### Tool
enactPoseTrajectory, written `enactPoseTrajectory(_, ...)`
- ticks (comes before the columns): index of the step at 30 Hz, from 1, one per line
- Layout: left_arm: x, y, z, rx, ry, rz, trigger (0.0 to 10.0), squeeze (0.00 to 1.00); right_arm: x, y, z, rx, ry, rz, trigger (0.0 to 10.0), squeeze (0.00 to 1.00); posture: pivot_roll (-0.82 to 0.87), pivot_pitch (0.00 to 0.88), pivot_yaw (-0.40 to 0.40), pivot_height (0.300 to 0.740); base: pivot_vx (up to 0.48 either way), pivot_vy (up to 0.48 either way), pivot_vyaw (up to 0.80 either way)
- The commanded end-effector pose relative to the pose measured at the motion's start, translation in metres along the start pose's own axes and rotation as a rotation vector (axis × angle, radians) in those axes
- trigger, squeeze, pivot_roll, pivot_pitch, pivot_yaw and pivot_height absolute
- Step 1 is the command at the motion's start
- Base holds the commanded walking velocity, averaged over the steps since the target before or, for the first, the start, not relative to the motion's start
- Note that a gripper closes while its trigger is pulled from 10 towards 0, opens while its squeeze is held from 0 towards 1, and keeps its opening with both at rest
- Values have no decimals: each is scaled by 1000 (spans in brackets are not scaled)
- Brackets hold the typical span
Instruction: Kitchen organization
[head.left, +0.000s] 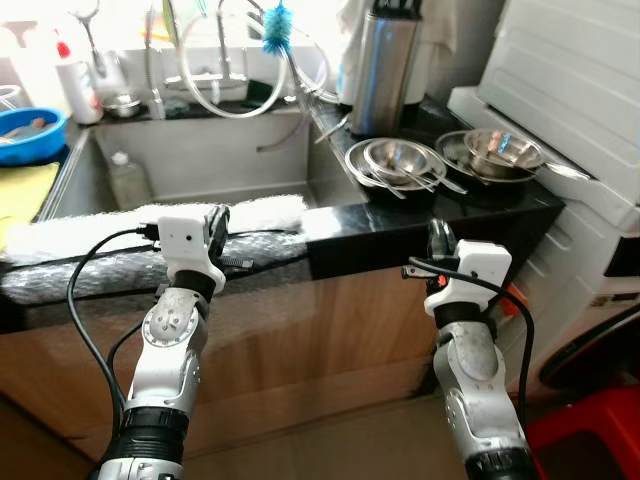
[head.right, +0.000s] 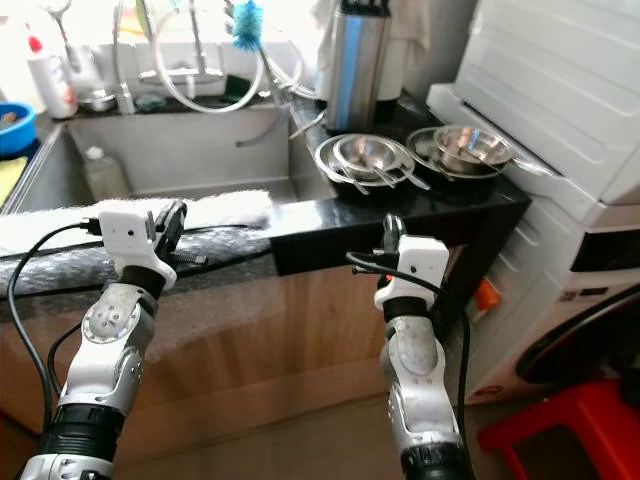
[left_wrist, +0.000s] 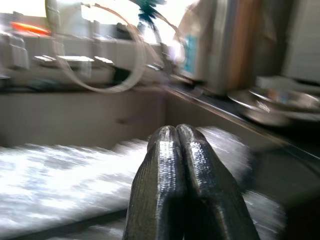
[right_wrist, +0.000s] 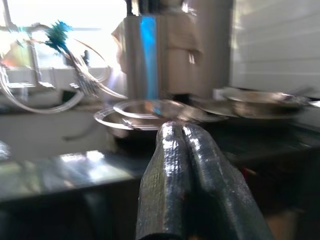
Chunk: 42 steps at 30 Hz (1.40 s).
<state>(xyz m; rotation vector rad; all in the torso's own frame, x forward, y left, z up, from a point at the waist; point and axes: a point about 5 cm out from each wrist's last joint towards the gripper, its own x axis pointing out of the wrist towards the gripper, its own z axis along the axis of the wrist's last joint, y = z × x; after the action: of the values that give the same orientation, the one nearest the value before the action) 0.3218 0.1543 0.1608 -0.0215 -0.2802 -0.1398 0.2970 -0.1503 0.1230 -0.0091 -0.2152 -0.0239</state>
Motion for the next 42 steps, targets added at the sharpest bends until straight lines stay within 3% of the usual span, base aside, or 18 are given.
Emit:
enactPoseTrajectory(1,-2,4,0,24,-4,4,10000,0,-1,2,6,-5,-28,7,10000,0,-47,0,-46,740,0,0,0)
enactPoseTrajectory(11,2,8,9,21,-36,9,10000,0,-7,11,9,-8,-39,26,10000,0,-90,0,-7,740,0,0,0)
enactPoseTrajectory(18,5,-12,-3,10,-3,-37,10000,0,-10,-3,14,-41,-37,8,10000,0,-185,0,-8,740,0,0,0)
enactPoseTrajectory(25,-1,-26,-9,-14,23,-58,10000,0,-18,-13,12,8,-5,-27,10000,0,-193,0,-37,740,0,0,0)
enactPoseTrajectory(27,-1,-28,-9,14,23,-70,10000,0,-16,-12,13,6,-3,-24,10000,0,-189,0,-51,740,124,0,0)
enactPoseTrajectory(35,-10,-33,-10,26,22,-59,10000,0,-12,-20,17,1,7,1,10000,0,-159,0,-80,740,298,0,0)
enactPoseTrajectory(42,-11,-29,-4,45,21,-52,10000,0,-11,-26,15,-22,22,8,10000,0,-107,0,-38,740,314,0,0)
